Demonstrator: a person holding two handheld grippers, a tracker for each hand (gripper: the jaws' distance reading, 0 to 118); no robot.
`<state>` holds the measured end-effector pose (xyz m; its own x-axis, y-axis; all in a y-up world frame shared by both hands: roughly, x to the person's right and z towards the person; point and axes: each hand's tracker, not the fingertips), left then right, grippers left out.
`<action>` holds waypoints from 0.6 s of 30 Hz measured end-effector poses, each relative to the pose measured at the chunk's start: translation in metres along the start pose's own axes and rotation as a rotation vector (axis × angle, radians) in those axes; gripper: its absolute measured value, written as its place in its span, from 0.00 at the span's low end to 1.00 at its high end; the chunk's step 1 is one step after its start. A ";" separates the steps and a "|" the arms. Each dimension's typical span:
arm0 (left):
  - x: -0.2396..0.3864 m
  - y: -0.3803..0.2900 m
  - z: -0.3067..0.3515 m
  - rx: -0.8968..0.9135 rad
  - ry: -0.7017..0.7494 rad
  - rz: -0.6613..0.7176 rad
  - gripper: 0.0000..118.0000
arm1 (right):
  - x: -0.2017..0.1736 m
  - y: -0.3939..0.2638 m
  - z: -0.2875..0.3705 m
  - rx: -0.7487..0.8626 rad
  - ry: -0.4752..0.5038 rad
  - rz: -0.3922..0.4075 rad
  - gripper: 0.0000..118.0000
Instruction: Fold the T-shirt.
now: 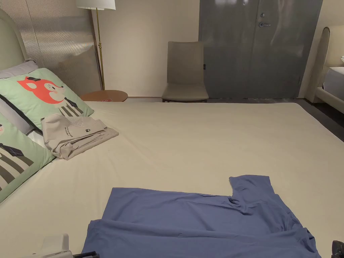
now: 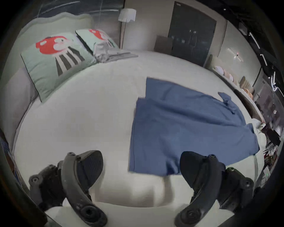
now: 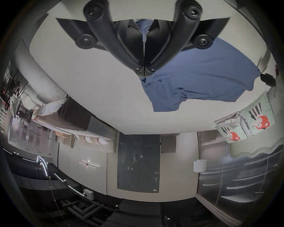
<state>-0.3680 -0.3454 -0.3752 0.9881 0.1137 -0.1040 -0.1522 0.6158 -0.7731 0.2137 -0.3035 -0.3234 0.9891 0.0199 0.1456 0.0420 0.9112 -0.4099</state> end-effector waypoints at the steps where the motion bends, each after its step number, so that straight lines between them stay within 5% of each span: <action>1: -0.004 -0.001 -0.005 -0.001 -0.008 -0.005 0.73 | -0.001 -0.001 -0.001 -0.008 0.001 0.002 0.01; 9: 0.018 -0.002 -0.015 -0.015 -0.005 -0.033 0.06 | 0.002 -0.015 -0.010 -0.076 0.010 -0.015 0.01; 10: 0.021 -0.001 -0.012 -0.007 -0.016 -0.014 0.05 | 0.005 -0.016 -0.012 -0.117 0.013 -0.027 0.06; 13: 0.016 0.000 -0.007 -0.002 -0.026 -0.002 0.05 | 0.016 -0.026 -0.020 -0.203 0.039 -0.068 0.66; 18: 0.018 0.000 -0.006 0.005 -0.031 0.004 0.05 | 0.020 -0.045 -0.033 -0.340 0.072 -0.062 0.71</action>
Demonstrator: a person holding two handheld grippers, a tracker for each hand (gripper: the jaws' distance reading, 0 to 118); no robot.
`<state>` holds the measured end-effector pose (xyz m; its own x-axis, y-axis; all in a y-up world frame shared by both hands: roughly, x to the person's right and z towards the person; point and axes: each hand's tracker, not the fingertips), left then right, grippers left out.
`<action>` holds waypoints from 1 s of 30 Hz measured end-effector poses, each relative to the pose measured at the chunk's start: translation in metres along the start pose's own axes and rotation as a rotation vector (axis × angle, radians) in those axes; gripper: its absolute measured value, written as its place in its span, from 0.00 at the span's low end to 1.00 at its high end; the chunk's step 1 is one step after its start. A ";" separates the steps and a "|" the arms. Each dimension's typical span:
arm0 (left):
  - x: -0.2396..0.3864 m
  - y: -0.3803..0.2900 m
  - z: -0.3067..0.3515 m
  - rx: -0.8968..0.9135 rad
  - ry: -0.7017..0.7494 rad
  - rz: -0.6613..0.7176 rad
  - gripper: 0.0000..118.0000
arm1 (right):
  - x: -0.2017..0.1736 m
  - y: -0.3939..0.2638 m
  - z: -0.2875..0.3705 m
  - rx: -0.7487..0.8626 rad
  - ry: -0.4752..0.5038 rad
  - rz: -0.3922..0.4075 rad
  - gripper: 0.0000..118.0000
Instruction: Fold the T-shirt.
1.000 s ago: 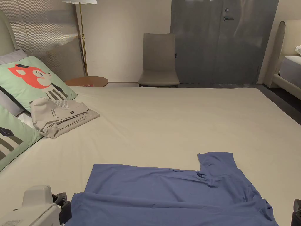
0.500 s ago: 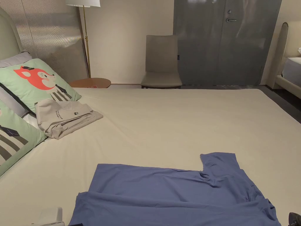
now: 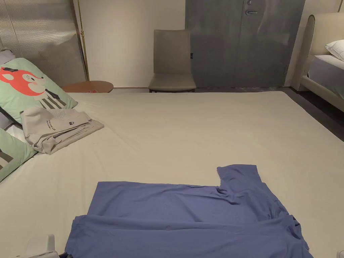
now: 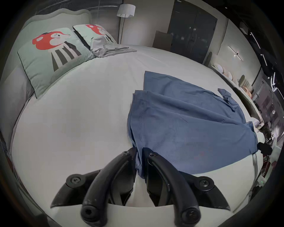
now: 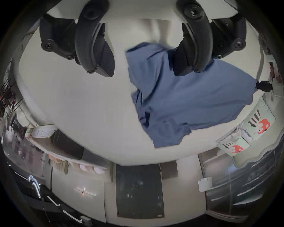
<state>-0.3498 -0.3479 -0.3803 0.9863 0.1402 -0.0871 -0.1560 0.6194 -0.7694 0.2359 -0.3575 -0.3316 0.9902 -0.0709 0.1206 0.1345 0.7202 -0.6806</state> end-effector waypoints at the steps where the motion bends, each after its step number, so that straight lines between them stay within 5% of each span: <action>1: 0.002 0.000 0.000 0.002 0.003 -0.003 0.05 | 0.000 -0.002 -0.004 -0.012 0.010 -0.001 0.66; 3: 0.004 0.000 0.000 0.002 0.009 -0.010 0.05 | -0.001 -0.004 -0.009 -0.036 0.047 -0.010 0.43; 5: 0.004 0.000 0.000 0.002 0.011 -0.011 0.05 | -0.001 -0.003 -0.014 -0.048 0.091 -0.045 0.09; 6: 0.005 0.000 0.001 0.003 0.011 -0.010 0.05 | -0.002 -0.002 -0.015 -0.043 0.101 -0.051 0.07; 19: 0.013 -0.007 0.085 0.072 -0.012 0.019 0.04 | 0.010 0.029 0.063 0.010 0.066 0.048 0.04; 30: -0.006 -0.092 0.086 -0.092 0.009 0.094 0.03 | 0.022 -0.020 0.072 -0.186 0.024 0.056 0.04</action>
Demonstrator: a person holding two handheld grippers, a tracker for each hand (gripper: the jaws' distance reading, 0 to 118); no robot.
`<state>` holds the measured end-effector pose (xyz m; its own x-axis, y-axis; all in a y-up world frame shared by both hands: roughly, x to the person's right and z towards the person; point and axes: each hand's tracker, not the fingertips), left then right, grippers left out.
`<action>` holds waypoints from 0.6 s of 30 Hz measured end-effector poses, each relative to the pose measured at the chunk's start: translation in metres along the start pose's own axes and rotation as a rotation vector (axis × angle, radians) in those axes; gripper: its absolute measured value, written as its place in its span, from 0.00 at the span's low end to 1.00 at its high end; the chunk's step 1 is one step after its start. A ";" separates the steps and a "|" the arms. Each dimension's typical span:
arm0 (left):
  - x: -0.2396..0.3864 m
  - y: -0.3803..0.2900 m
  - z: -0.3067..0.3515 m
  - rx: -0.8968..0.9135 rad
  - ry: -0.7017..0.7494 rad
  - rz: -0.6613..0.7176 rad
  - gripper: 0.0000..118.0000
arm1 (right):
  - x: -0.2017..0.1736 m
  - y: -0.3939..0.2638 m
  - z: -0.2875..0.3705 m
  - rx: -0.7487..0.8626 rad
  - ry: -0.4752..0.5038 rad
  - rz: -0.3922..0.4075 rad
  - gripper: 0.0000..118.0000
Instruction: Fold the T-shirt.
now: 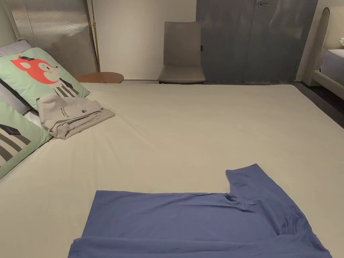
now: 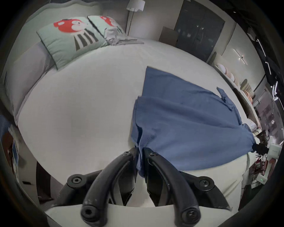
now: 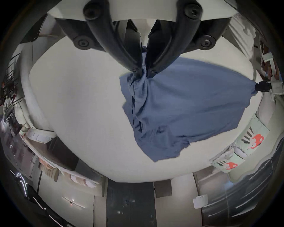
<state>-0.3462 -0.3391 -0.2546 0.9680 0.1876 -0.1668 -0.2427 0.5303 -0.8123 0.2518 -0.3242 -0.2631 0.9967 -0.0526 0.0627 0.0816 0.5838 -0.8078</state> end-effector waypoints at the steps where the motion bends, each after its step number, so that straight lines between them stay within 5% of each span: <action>1: 0.000 -0.003 -0.003 -0.003 0.004 0.001 0.03 | 0.000 -0.004 -0.004 -0.011 -0.005 0.003 0.05; 6: 0.001 -0.006 -0.006 -0.002 0.026 -0.004 0.04 | -0.003 -0.016 -0.017 -0.040 -0.029 0.017 0.05; 8: 0.003 -0.006 -0.005 0.005 0.025 -0.007 0.13 | -0.002 -0.017 -0.015 -0.022 -0.029 0.010 0.08; 9: 0.004 -0.008 -0.002 0.017 0.022 -0.020 0.29 | -0.002 -0.016 -0.012 -0.018 -0.025 0.002 0.17; 10: 0.004 -0.009 0.001 0.051 0.040 -0.037 0.59 | -0.001 -0.014 -0.009 -0.005 -0.035 -0.006 0.42; 12: 0.009 -0.006 0.010 0.107 0.077 -0.050 0.90 | -0.002 -0.007 0.002 0.063 -0.103 0.011 0.72; 13: 0.014 -0.002 0.018 0.157 0.063 -0.050 0.92 | -0.004 -0.002 0.009 0.117 -0.110 0.017 0.79; 18: 0.057 0.028 0.060 0.429 0.052 -0.099 0.92 | -0.027 0.032 0.051 0.499 -0.089 0.003 0.79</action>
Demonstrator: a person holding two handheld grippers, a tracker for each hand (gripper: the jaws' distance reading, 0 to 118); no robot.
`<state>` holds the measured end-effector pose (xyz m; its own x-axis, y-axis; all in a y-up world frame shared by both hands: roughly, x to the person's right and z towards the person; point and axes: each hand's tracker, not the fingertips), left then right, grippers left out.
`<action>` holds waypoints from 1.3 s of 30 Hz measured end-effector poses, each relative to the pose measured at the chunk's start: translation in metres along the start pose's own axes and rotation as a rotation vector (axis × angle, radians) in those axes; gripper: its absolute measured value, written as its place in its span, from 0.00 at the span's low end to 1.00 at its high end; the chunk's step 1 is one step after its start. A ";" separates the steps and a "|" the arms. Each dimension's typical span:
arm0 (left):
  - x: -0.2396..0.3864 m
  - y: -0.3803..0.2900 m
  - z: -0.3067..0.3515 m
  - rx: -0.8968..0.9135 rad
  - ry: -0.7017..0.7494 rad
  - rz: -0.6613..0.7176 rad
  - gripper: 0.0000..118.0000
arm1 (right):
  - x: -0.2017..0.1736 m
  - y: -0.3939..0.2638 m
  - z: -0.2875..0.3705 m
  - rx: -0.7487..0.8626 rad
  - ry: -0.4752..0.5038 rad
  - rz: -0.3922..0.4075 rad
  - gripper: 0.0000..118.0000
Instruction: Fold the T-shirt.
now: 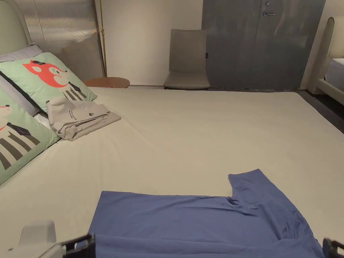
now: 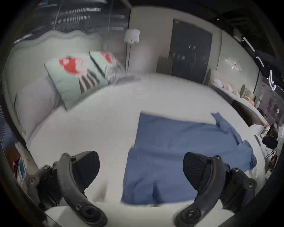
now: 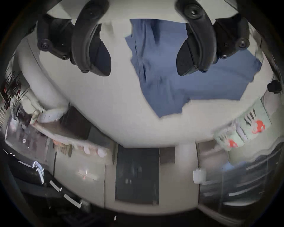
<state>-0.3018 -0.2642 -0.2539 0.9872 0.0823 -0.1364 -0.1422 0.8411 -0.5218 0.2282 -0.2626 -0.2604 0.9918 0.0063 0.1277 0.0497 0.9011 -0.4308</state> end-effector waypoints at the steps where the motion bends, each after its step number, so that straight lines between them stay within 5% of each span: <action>1: 0.009 0.009 0.005 0.062 -0.008 -0.010 0.90 | -0.006 0.008 0.002 0.066 -0.011 0.009 0.79; 3: 0.023 0.022 0.011 0.147 -0.031 -0.018 0.82 | -0.018 0.019 0.005 0.147 -0.025 0.002 0.79; 5: 0.034 0.032 0.014 0.198 -0.049 -0.024 0.58 | -0.025 0.025 0.005 0.207 0.008 -0.017 0.69; 6: 0.038 0.035 0.015 0.212 -0.057 -0.027 0.40 | -0.029 0.027 0.005 0.226 0.025 -0.041 0.55; 7: 0.041 0.037 0.014 0.216 -0.061 -0.018 0.15 | -0.032 0.029 0.004 0.237 0.044 -0.059 0.26; 8: 0.043 0.039 0.012 0.222 -0.064 -0.010 0.02 | -0.035 0.029 0.002 0.234 0.037 -0.054 0.07; 9: 0.044 0.039 0.011 0.227 -0.069 -0.002 0.00 | -0.038 0.029 0.000 0.239 0.032 -0.054 0.02; 17: 0.039 0.068 -0.038 0.148 -0.095 -0.030 0.00 | -0.044 0.030 -0.025 0.194 0.067 -0.055 0.01; 22: 0.024 0.104 -0.128 -0.069 -0.096 -0.063 0.02 | -0.047 0.031 -0.048 0.147 0.058 -0.063 0.01; 23: 0.021 0.107 -0.146 -0.113 -0.100 -0.066 0.11 | -0.048 0.030 -0.053 0.137 0.059 -0.064 0.01; 24: 0.018 0.109 -0.166 -0.148 -0.099 -0.049 0.36 | -0.049 0.029 -0.059 0.124 0.056 -0.063 0.01; 25: 0.014 0.111 -0.188 -0.210 -0.084 -0.037 0.74 | -0.049 0.027 -0.065 0.106 0.053 -0.063 0.01; 26: 0.010 0.113 -0.207 -0.278 -0.080 -0.018 0.94 | -0.050 0.026 -0.070 0.098 0.050 -0.065 0.01; 33: -0.002 0.090 -0.294 -0.485 0.033 0.001 0.87 | -0.051 0.013 -0.104 0.017 0.039 -0.050 0.01; 36: 0.003 0.085 -0.300 -0.494 0.019 0.012 0.55 | -0.049 0.009 -0.115 -0.008 0.032 -0.050 0.01; 39: 0.013 0.083 -0.296 -0.475 0.032 -0.034 0.41 | -0.046 0.007 -0.126 -0.035 0.024 -0.048 0.01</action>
<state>-0.3223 -0.3513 -0.5484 0.9902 0.0362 -0.1350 -0.1347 0.5049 -0.8526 0.1980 -0.3110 -0.3814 0.9907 -0.0473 0.1275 0.1009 0.8845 -0.4556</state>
